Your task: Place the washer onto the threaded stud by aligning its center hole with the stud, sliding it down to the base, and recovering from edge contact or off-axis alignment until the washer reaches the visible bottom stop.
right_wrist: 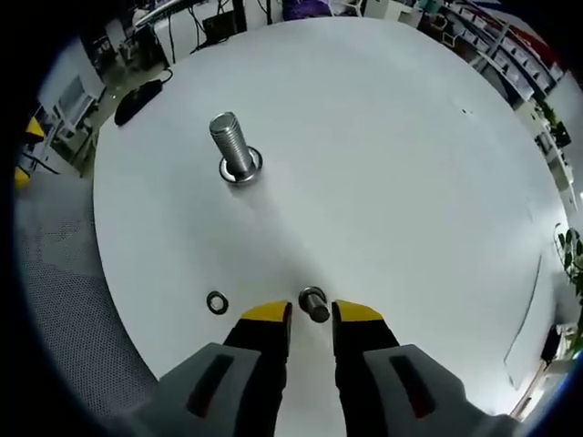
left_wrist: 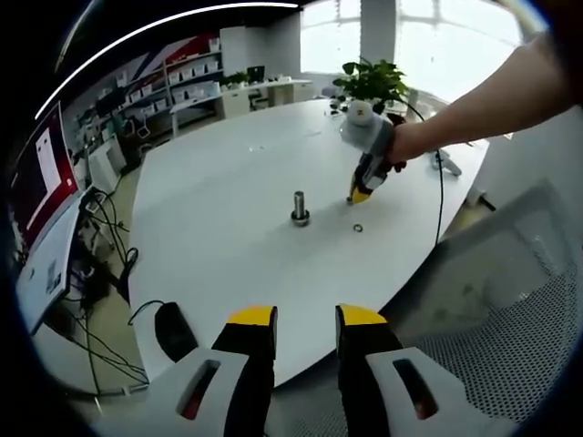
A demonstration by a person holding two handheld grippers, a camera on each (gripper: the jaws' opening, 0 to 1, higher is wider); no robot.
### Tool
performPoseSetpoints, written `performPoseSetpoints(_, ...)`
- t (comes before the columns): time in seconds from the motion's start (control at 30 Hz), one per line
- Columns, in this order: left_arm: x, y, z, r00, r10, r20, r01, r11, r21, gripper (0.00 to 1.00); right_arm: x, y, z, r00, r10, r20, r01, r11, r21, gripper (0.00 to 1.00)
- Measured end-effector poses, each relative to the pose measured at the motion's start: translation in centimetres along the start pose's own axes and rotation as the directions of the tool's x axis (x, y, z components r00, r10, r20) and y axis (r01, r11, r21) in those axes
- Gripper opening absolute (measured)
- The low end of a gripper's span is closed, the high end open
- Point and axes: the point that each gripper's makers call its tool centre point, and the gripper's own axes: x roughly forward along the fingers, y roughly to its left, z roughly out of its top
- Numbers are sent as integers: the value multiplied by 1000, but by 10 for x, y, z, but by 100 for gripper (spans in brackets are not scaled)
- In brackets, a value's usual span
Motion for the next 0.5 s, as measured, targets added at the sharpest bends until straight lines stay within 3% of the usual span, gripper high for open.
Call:
performPoseSetpoints(0.17, 0, -1, 0, 1000, -2, 2, 2, 1000, 1, 24, -2, -1, -4, 1000, 1, 1, -1, 1000, 13, 21)
performPoseSetpoints(0.27, 0, -1, 1, 1000, -5, 3, 5, 1000, 1, 24, -5, 3, -2, 999, 25, 32, -27, 996, 83, 22)
performPoseSetpoints(0.5, -1, -2, 1, 1000, -2, 10, 2, 1000, 2, 24, -6, 10, -15, 999, 30, 19, -32, 995, 90, 22)
